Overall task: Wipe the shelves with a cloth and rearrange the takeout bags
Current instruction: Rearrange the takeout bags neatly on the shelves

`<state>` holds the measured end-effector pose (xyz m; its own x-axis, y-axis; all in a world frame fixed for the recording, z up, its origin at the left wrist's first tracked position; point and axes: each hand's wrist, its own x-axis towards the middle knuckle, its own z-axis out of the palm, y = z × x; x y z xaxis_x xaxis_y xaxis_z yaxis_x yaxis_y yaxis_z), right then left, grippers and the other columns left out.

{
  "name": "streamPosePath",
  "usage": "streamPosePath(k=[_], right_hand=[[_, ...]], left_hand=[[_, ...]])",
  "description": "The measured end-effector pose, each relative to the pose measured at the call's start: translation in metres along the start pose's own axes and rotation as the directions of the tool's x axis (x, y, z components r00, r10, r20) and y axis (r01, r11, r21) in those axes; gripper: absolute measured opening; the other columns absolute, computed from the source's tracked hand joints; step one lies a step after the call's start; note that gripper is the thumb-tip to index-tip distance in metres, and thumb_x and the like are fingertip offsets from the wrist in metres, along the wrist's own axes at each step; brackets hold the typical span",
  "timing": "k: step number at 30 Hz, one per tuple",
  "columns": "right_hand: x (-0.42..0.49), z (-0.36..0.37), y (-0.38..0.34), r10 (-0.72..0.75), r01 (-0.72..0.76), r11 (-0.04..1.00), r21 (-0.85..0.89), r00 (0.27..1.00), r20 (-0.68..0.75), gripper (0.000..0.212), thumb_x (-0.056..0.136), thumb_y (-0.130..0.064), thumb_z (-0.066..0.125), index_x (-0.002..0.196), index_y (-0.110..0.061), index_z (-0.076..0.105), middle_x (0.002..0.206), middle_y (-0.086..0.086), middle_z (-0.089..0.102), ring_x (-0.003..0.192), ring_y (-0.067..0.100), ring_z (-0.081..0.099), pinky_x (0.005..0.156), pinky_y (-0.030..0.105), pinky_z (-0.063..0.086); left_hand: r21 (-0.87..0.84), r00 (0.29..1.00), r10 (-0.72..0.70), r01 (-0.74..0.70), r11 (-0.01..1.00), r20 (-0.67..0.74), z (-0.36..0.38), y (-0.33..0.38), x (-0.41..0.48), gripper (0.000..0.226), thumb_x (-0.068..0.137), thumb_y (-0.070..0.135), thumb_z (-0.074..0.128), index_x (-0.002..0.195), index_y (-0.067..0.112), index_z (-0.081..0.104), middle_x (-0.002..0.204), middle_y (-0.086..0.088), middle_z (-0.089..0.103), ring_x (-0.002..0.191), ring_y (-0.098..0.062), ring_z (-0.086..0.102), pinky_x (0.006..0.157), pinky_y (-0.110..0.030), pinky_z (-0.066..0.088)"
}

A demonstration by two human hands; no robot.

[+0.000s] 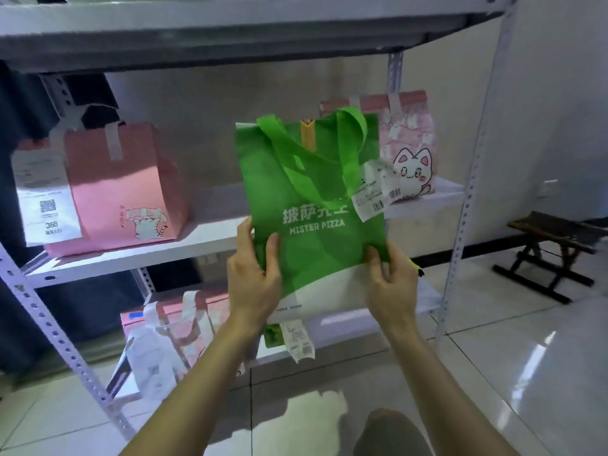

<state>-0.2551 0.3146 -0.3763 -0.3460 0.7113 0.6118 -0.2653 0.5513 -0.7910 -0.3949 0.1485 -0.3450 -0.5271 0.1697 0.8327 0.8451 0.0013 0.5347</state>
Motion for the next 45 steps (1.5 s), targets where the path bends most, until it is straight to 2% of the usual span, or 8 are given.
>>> streamPosePath(k=[7,13,17,21,29,33,40,45], right_hand=[[-0.056,-0.065,0.099,0.267,-0.271,0.949,-0.161,0.963,-0.047,0.013,0.108,-0.013,0.057,0.104,-0.021,0.065,0.087,-0.016,0.066,0.082,0.002,0.063,0.066,0.026,0.048],[-0.071,-0.082,0.175,0.362,-0.353,0.875,-0.332,0.932,-0.039,0.023,0.103,-0.008,0.057,0.105,-0.03,0.065,0.089,-0.023,0.064,0.087,-0.011,0.059,0.067,0.027,0.045],[-0.051,-0.072,0.209,0.407,-0.375,0.806,-0.458,0.913,-0.032,0.02,0.104,-0.014,0.054,0.093,-0.031,0.056,0.077,-0.012,0.059,0.074,0.01,0.06,0.064,0.036,0.046],[-0.015,-0.053,0.227,0.399,-0.336,0.829,-0.448,0.915,0.052,0.017,0.106,-0.016,0.049,0.109,-0.025,0.063,0.09,0.001,0.069,0.082,0.024,0.063,0.074,0.042,0.054],[0.036,-0.014,0.247,0.453,-0.404,0.874,-0.271,0.879,0.148,0.044,0.105,-0.003,0.049,0.144,-0.02,0.059,0.122,-0.007,0.067,0.107,0.012,0.063,0.099,0.027,0.052],[0.035,0.005,0.268,0.6,-0.478,0.784,-0.396,0.746,0.288,0.048,0.091,0.01,0.042,0.129,-0.013,0.061,0.12,0.01,0.071,0.112,0.034,0.064,0.098,0.05,0.056],[0.034,0.014,0.28,0.702,-0.541,0.699,-0.468,0.646,0.301,0.036,0.097,-0.005,0.052,0.129,-0.02,0.061,0.12,0.007,0.071,0.108,0.034,0.065,0.09,0.045,0.058],[0.004,0.003,0.267,0.511,-0.451,0.796,-0.403,0.858,0.049,0.048,0.09,-0.025,0.076,0.132,-0.012,0.056,0.125,0.004,0.063,0.114,0.024,0.06,0.096,0.04,0.052]], left_hand=[[0.149,0.947,-0.15,0.11,0.983,0.284,0.079,-0.03,-0.098,0.04,0.111,0.035,0.045,0.142,0.01,0.049,0.088,-0.008,0.074,0.064,-0.031,0.068,0.056,-0.054,0.057],[0.362,0.764,-0.412,0.249,0.898,0.496,0.119,-0.067,-0.16,0.047,0.105,0.018,0.052,0.146,0.021,0.03,0.081,-0.009,0.068,0.063,-0.032,0.065,0.058,-0.056,0.055],[0.486,0.634,-0.499,0.214,0.848,0.591,0.131,-0.085,-0.156,0.067,0.096,0.013,0.061,0.15,0.024,0.022,0.078,-0.006,0.064,0.064,-0.029,0.064,0.053,-0.048,0.055],[0.435,0.649,-0.484,0.251,0.865,0.587,0.15,-0.099,-0.133,0.065,0.093,-0.001,0.061,0.147,0.023,0.032,0.081,-0.009,0.068,0.062,-0.028,0.063,0.045,-0.036,0.041],[0.378,0.753,-0.52,0.38,0.844,0.404,0.172,-0.143,-0.099,0.052,0.095,-0.005,0.06,0.134,0.026,0.044,0.099,0.002,0.073,0.077,-0.019,0.07,0.064,-0.036,0.057],[0.374,0.656,-0.654,0.539,0.755,0.376,0.173,-0.177,-0.12,0.044,0.097,-0.004,0.063,0.13,0.021,0.048,0.114,0.001,0.075,0.099,-0.024,0.073,0.085,-0.038,0.061],[0.336,0.511,-0.759,0.689,0.642,0.403,0.164,-0.191,-0.138,0.048,0.101,0.0,0.065,0.14,0.019,0.044,0.137,-0.005,0.069,0.126,-0.026,0.069,0.108,-0.052,0.057],[0.283,0.57,-0.711,0.662,0.694,0.412,0.138,-0.167,-0.146,0.043,0.101,0.004,0.068,0.139,0.016,0.053,0.128,0.0,0.07,0.118,-0.016,0.069,0.106,-0.041,0.058]])
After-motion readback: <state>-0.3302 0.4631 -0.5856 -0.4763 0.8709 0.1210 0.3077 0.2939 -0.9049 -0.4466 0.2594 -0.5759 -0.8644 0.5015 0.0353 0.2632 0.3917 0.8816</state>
